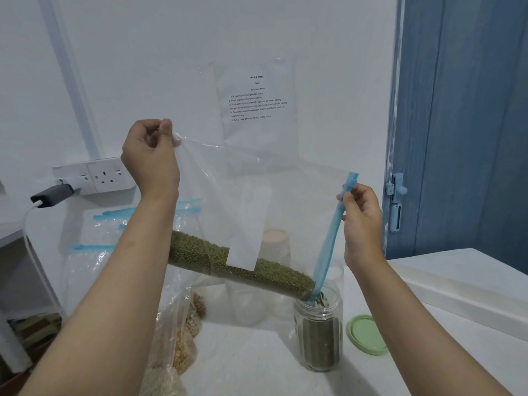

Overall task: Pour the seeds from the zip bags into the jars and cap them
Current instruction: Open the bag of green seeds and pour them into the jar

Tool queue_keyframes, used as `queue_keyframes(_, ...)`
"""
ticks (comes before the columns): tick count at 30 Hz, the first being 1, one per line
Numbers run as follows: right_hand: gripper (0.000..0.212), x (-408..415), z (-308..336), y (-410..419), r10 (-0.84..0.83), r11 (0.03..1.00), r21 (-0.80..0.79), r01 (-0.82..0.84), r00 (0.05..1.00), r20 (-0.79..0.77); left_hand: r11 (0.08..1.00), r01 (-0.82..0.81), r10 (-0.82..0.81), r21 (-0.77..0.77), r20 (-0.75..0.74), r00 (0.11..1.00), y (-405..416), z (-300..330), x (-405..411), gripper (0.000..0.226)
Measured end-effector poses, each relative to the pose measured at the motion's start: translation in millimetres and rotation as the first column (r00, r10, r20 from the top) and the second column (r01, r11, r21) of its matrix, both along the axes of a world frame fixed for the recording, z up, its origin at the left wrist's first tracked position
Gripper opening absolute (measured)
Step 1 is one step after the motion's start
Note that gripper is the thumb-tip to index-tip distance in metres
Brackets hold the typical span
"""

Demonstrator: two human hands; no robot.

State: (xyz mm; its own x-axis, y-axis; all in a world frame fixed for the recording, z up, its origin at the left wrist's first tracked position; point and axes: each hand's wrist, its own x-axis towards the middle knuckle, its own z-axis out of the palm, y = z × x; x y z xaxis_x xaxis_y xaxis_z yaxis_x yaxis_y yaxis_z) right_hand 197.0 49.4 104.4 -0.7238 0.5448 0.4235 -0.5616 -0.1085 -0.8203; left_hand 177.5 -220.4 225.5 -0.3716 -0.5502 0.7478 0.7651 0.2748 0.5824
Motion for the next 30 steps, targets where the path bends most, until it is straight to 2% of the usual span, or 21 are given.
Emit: queue_keyframes(30, 0.023, 1.7, -1.2, 0.6, -0.026, 0.999, 0.024, 0.026, 0.999, -0.029, 0.999, 0.007, -0.007, -0.04, -0.012, 1.0, 1.2, 3.4, 0.5, 0.014)
